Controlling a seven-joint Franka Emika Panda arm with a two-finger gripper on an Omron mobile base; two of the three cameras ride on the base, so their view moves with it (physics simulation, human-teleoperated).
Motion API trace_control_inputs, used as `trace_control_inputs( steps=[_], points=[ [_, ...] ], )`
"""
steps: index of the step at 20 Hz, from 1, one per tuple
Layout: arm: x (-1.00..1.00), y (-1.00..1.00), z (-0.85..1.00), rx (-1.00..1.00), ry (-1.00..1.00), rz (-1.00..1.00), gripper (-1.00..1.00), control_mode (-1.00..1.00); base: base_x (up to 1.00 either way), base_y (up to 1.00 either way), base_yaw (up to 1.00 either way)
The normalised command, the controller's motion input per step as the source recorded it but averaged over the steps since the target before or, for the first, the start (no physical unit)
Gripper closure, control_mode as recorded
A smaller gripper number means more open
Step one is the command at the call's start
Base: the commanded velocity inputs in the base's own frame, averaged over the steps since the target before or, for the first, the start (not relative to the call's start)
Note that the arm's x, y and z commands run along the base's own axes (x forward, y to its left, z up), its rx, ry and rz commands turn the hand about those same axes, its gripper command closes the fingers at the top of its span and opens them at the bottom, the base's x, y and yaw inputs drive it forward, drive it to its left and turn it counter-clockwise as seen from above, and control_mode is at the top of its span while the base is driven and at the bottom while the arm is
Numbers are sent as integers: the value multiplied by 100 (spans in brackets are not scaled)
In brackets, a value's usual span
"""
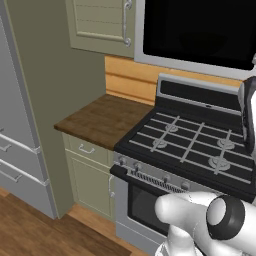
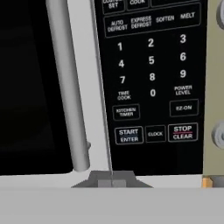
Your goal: Pick the cucumber from the sink and place it in the bowl. Then pick the bowl and place it in the microwave. Then close the microwave door and press the start button.
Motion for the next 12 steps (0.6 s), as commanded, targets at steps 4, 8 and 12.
trace_control_inputs(
  steps=[4,8,12],
  points=[
    [12,-38,0,8,-2,0,100,-100,0,0,0],
    [9,-9,0,2,-4,0,100,-100,0,0,0],
    [15,0,0,0,-4,0,100,-100,0,0,0]
  ],
)
